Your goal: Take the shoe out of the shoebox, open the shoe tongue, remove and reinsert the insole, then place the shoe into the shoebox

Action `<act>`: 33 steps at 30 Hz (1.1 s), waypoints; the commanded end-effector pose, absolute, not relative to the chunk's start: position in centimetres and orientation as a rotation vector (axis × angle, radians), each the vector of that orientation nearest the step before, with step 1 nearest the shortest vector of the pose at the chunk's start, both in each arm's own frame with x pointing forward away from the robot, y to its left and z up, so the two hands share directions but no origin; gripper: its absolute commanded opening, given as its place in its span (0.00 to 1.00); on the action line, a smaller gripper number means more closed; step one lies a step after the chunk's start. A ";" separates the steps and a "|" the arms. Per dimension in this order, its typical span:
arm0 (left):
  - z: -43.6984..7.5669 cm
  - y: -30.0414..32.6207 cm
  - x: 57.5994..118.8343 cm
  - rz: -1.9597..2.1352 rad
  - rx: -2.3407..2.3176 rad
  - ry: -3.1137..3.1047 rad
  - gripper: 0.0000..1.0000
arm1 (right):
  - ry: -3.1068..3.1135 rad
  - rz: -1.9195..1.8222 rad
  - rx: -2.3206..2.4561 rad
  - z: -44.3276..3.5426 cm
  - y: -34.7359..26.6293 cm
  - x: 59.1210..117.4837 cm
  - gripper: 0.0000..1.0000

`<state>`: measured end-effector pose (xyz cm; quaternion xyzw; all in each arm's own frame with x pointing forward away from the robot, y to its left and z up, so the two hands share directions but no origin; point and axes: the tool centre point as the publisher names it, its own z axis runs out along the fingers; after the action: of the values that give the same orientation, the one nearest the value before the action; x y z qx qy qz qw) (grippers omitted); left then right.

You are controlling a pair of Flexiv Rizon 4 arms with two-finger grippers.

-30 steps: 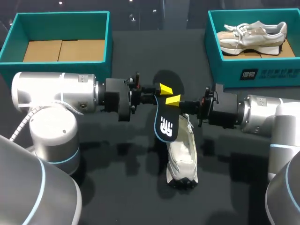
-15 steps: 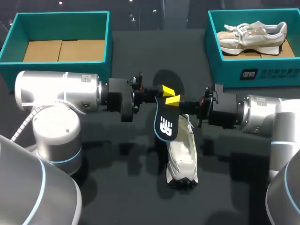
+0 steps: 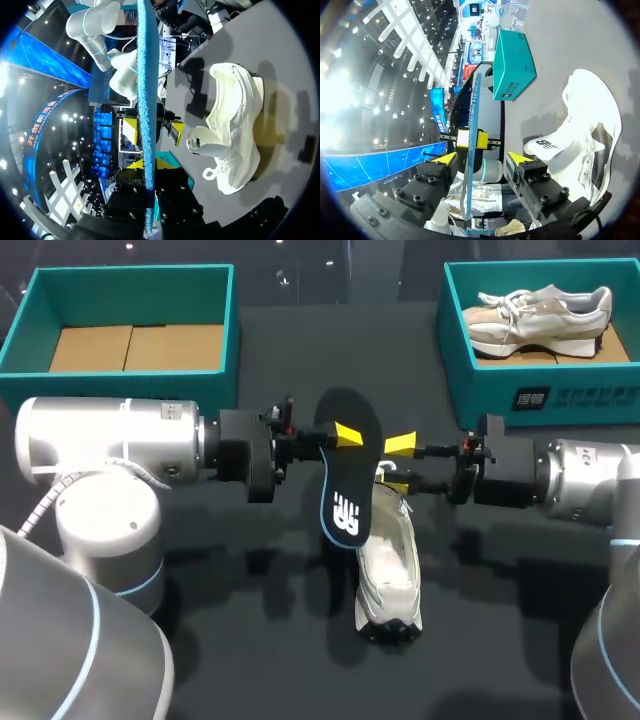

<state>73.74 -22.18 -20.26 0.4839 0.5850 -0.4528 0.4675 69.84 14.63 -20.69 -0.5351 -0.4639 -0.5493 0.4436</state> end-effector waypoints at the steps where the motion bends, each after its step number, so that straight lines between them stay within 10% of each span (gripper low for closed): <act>1: -19.5 -20.6 72.5 -1.080 1.167 1.433 0.00 | -1.159 -1.351 -1.328 -20.1 12.4 69.1 1.00; 33: -16.9 -18.5 68.8 -1.205 1.105 1.634 0.00 | -2.125 -1.581 -0.895 -20.5 7.0 67.3 1.00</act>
<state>69.62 -20.05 -17.91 0.4345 0.6424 -0.4786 0.4117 67.87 7.95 -21.50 -0.4141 -0.5979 -0.6042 0.3255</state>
